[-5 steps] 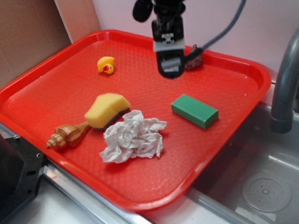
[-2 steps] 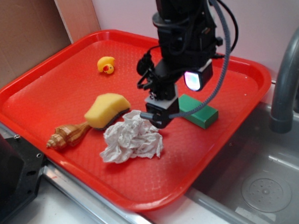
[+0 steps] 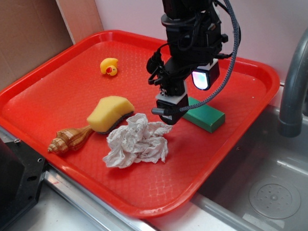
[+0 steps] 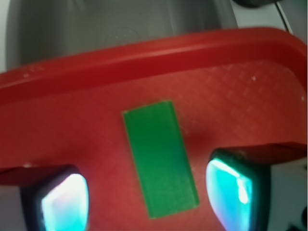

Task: Grab the green block.

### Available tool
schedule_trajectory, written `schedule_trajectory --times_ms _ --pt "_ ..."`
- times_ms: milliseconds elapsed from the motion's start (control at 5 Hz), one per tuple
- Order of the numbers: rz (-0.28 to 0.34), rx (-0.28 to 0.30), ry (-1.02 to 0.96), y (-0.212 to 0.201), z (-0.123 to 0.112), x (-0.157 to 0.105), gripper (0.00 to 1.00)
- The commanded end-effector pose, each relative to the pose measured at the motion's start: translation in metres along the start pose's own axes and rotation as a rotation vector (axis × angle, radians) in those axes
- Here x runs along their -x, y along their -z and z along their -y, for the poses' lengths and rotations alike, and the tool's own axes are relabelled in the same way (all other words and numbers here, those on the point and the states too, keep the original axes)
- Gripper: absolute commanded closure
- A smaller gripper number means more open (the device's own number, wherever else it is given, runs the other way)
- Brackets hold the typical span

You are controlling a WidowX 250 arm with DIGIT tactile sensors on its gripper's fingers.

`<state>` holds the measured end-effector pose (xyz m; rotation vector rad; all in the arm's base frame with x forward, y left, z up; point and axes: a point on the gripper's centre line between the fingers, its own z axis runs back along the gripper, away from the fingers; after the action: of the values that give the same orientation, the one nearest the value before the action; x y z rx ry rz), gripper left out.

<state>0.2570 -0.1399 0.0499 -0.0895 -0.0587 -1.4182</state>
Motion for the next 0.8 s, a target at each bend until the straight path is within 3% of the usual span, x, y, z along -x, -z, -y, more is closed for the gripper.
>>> schedule_trajectory --times_ms 0,600 --pt "0.031 -0.050 0.005 -0.014 0.008 0.003 0.00" --pt "-0.014 -0.043 0.076 0.011 0.010 -0.008 0.00"
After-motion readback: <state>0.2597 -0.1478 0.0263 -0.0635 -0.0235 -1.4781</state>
